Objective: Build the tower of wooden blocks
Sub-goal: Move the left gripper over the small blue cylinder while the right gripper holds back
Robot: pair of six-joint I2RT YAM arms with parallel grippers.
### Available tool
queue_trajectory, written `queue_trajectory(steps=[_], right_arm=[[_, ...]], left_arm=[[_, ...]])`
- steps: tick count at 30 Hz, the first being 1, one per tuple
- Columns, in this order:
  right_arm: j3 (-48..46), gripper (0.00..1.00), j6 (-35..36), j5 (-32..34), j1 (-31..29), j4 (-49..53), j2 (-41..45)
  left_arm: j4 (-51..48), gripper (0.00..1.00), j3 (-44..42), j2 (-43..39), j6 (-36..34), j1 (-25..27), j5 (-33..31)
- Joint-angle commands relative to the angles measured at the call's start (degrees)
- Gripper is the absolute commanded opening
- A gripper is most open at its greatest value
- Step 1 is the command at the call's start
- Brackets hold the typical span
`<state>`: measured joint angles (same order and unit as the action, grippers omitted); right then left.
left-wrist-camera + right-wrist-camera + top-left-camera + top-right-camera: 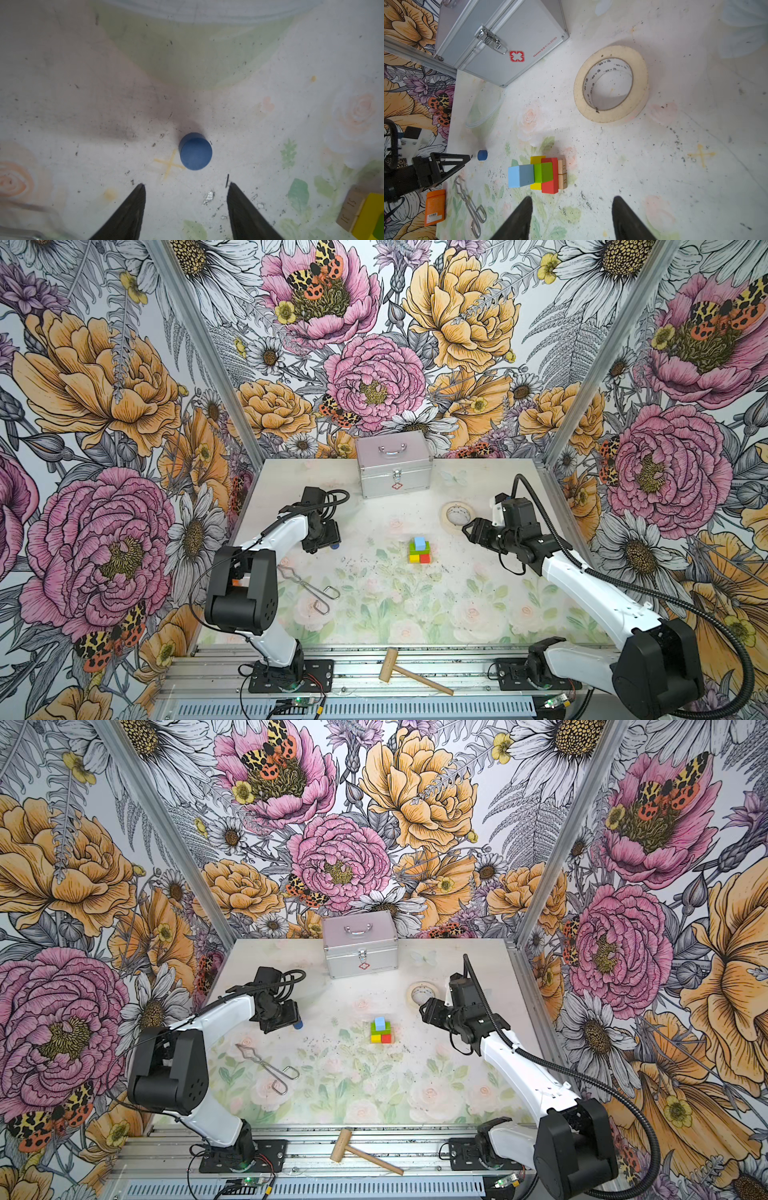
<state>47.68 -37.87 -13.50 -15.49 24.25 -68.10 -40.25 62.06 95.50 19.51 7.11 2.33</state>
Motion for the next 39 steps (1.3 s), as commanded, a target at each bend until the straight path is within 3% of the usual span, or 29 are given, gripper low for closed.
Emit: queue_trajectory(steps=[1, 19, 39], right_arm=[[-0.9, 0.63, 0.7, 0.2, 0.6, 0.3, 2.2], [-2.8, 0.63, 0.3, 0.0, 1.9, 0.4, 2.7], [-3.0, 0.63, 0.2, -0.3, 1.9, 0.3, 2.1]], left_arm=[[0.8, 0.64, 2.3, 2.2, -1.1, 0.4, -0.2], [-2.9, 0.56, 8.9, 10.2, -2.0, 4.5, -9.1], [-4.0, 0.45, 8.7, 10.4, -2.0, 5.3, -8.7]])
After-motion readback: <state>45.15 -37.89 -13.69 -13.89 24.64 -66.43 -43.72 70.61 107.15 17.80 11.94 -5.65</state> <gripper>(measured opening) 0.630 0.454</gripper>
